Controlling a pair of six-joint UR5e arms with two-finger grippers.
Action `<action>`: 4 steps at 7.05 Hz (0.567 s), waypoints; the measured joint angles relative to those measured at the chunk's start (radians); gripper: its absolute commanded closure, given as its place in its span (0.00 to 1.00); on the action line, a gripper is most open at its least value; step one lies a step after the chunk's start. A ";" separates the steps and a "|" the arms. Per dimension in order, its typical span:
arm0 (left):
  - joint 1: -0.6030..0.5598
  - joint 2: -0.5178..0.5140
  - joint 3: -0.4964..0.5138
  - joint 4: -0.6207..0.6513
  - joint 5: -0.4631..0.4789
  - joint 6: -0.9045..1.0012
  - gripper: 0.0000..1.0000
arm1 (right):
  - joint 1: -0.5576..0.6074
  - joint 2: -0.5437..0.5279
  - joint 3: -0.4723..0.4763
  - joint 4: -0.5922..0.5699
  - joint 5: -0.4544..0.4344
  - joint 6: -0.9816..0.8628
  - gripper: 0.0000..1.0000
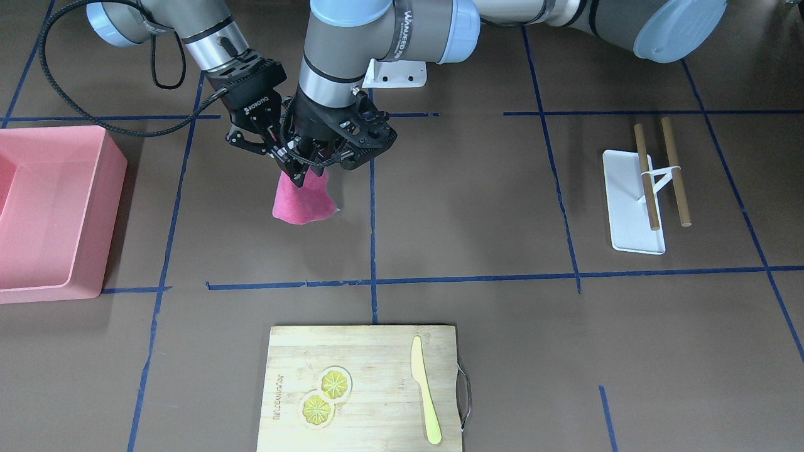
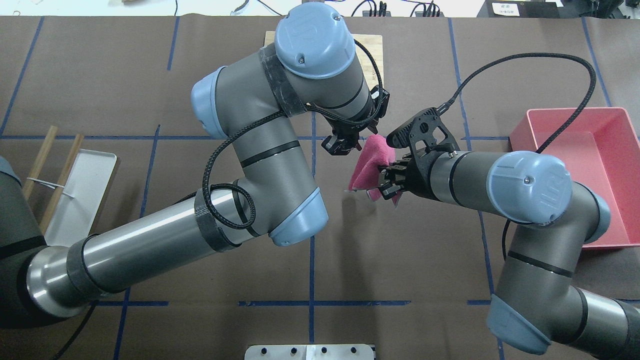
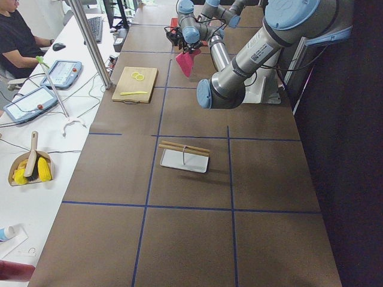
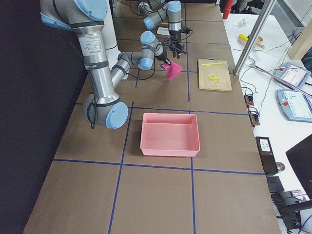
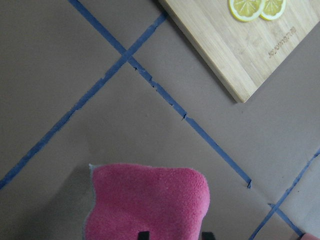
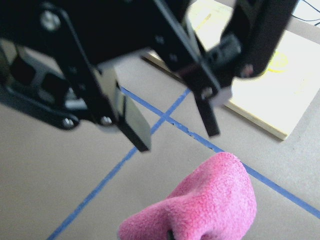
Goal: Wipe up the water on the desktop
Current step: 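Open the left gripper and withdraw it while the right gripper lowers the cloth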
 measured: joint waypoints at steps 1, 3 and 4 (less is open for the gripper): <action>-0.027 0.056 -0.063 -0.003 -0.001 0.029 0.42 | -0.003 -0.029 0.020 -0.034 0.024 0.056 1.00; -0.105 0.258 -0.273 -0.001 -0.028 0.168 0.36 | -0.026 -0.011 0.039 -0.209 0.122 0.343 1.00; -0.166 0.350 -0.349 0.002 -0.067 0.253 0.31 | -0.049 0.028 0.029 -0.339 0.170 0.458 1.00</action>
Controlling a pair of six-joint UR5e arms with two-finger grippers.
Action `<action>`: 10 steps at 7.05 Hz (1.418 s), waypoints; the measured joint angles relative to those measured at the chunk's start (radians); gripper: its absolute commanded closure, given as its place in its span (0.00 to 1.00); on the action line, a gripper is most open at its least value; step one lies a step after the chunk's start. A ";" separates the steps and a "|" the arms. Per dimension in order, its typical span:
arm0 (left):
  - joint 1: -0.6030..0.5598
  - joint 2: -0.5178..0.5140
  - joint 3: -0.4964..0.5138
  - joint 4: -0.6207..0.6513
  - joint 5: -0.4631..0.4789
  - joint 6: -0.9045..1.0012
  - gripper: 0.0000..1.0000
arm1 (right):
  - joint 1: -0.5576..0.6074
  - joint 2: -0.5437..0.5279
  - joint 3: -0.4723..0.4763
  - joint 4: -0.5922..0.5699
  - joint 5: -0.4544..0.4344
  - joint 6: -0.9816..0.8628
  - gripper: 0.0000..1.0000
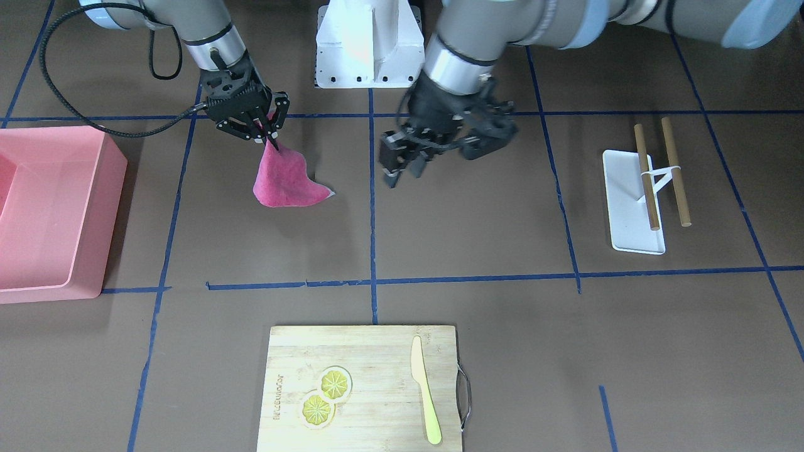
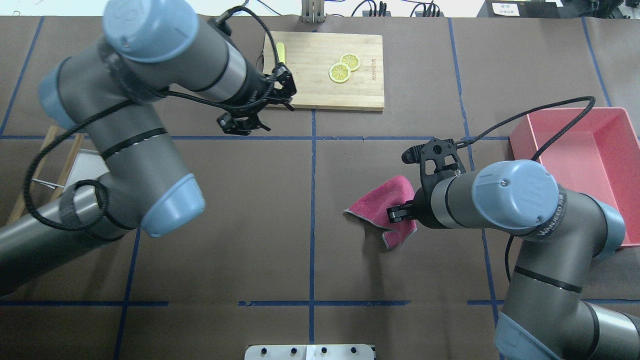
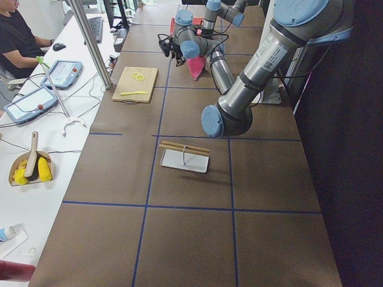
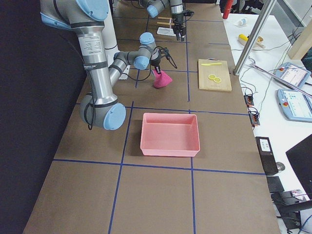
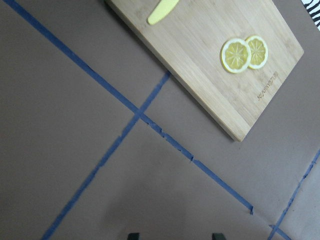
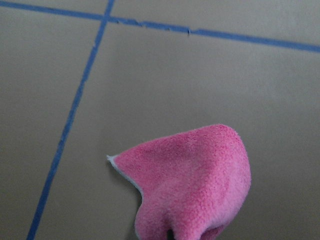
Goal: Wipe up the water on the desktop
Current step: 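Open the left gripper and withdraw it while the right gripper lowers the cloth, then wipe the pink cloth across the table surface with the right gripper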
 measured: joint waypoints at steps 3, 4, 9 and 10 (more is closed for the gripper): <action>-0.164 0.173 -0.069 0.002 -0.120 0.223 0.30 | -0.029 0.195 -0.167 -0.166 0.049 0.096 1.00; -0.187 0.223 -0.090 0.002 -0.133 0.266 0.21 | -0.031 0.256 -0.233 -0.168 0.052 0.119 1.00; -0.233 0.302 -0.117 0.005 -0.135 0.304 0.19 | 0.121 0.053 -0.177 -0.166 0.181 0.039 1.00; -0.237 0.317 -0.118 0.004 -0.134 0.315 0.19 | 0.162 -0.046 -0.125 -0.166 0.202 -0.032 1.00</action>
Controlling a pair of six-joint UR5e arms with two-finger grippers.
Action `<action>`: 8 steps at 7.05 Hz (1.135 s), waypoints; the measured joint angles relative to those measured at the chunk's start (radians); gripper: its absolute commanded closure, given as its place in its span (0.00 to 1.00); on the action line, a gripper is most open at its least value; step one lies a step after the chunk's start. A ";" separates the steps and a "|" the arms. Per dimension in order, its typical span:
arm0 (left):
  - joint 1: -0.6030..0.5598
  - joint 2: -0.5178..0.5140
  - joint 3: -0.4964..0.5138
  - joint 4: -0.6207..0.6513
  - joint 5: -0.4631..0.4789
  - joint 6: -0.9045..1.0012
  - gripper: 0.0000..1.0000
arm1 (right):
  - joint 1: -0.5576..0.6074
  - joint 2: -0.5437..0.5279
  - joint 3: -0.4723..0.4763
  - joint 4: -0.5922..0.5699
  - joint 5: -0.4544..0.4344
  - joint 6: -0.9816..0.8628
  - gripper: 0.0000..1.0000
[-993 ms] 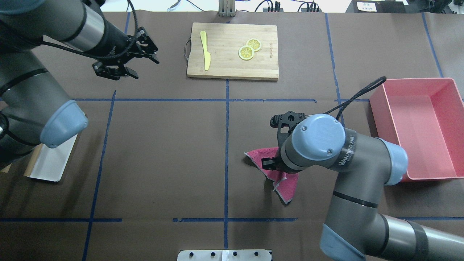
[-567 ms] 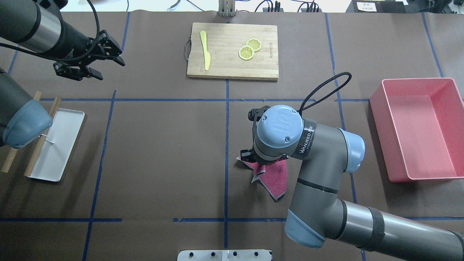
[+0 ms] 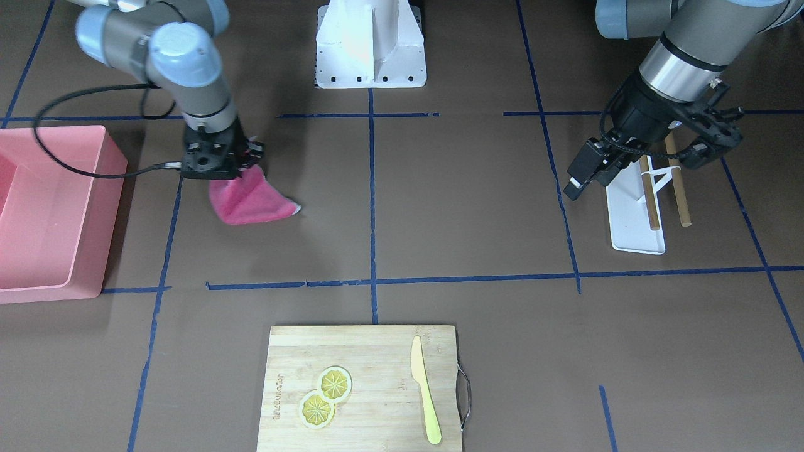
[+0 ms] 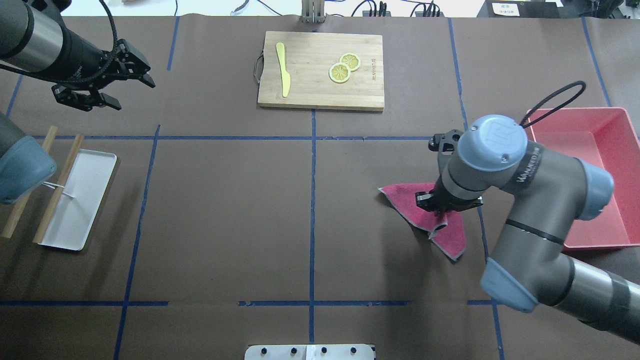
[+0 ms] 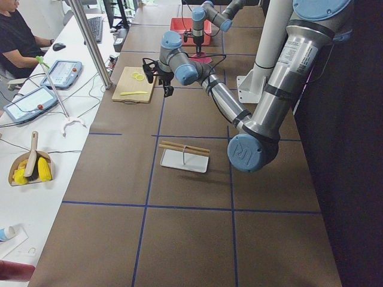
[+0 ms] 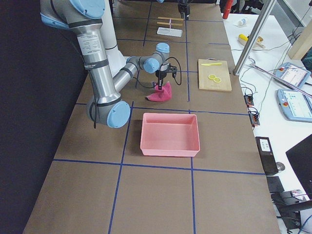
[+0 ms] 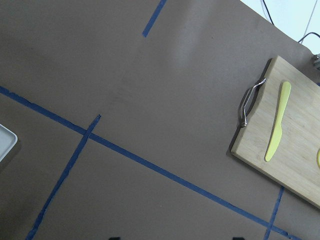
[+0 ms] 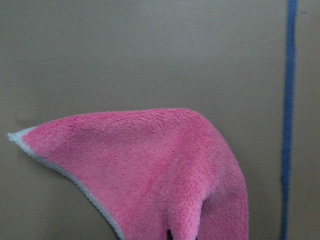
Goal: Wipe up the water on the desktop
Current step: 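Wipe the pink cloth across the table surface with the right gripper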
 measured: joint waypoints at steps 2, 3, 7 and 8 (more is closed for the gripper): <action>-0.011 0.059 -0.018 0.000 0.001 0.082 0.19 | 0.024 -0.064 0.022 0.000 0.009 -0.071 1.00; -0.028 0.092 -0.025 0.000 0.000 0.138 0.19 | -0.008 0.010 -0.019 0.000 0.008 -0.028 1.00; -0.062 0.148 -0.030 -0.002 -0.002 0.239 0.19 | -0.151 0.389 -0.331 0.154 0.004 0.292 1.00; -0.062 0.149 -0.030 -0.002 -0.002 0.241 0.19 | -0.141 0.389 -0.367 0.224 0.020 0.328 1.00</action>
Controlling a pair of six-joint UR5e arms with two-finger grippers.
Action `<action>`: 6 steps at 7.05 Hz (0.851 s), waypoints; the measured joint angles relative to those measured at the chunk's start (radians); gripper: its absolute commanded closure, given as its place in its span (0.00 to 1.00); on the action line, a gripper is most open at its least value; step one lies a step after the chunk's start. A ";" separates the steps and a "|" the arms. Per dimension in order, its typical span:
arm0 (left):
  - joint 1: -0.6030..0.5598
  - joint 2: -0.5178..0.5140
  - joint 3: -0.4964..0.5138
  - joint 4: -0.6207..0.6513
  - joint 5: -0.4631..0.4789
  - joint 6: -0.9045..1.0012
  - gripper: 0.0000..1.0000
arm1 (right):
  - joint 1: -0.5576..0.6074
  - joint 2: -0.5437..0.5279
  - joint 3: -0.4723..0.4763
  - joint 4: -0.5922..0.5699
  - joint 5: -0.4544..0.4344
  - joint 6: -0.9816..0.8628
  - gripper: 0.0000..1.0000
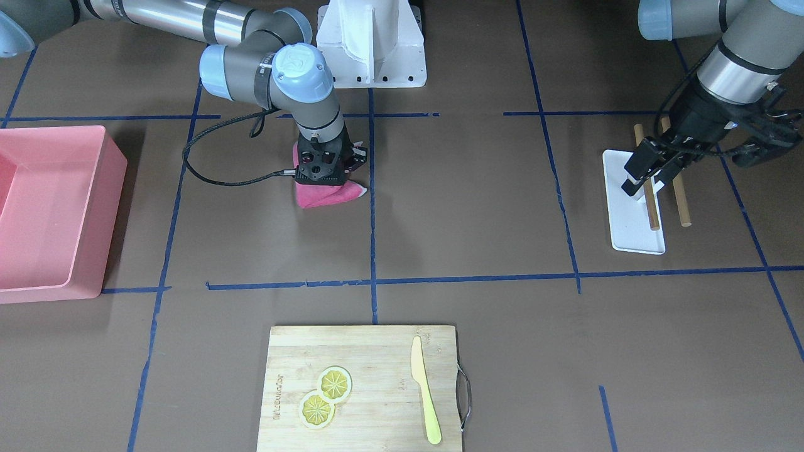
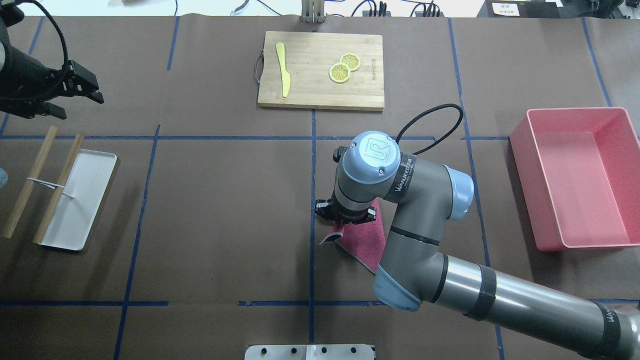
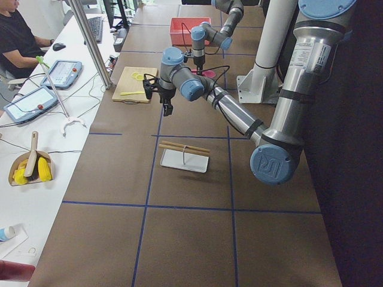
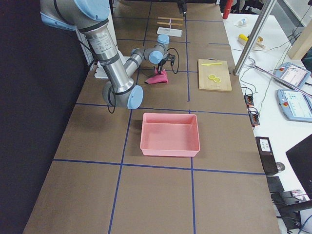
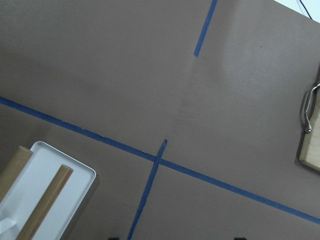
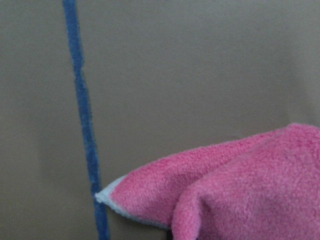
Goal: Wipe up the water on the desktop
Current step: 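Wipe the pink cloth across the table surface with the right gripper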
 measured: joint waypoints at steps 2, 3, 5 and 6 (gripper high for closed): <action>0.000 0.002 -0.004 0.000 0.000 0.000 0.18 | 0.109 -0.101 0.038 0.040 0.090 -0.032 1.00; 0.000 0.003 -0.006 0.000 0.000 0.000 0.18 | 0.172 -0.177 0.091 0.043 0.136 -0.090 1.00; -0.001 0.007 -0.006 0.000 0.001 0.001 0.19 | 0.227 -0.319 0.160 0.045 0.159 -0.188 1.00; -0.001 0.016 -0.006 -0.001 0.001 0.002 0.18 | 0.206 -0.334 0.168 0.042 0.146 -0.198 1.00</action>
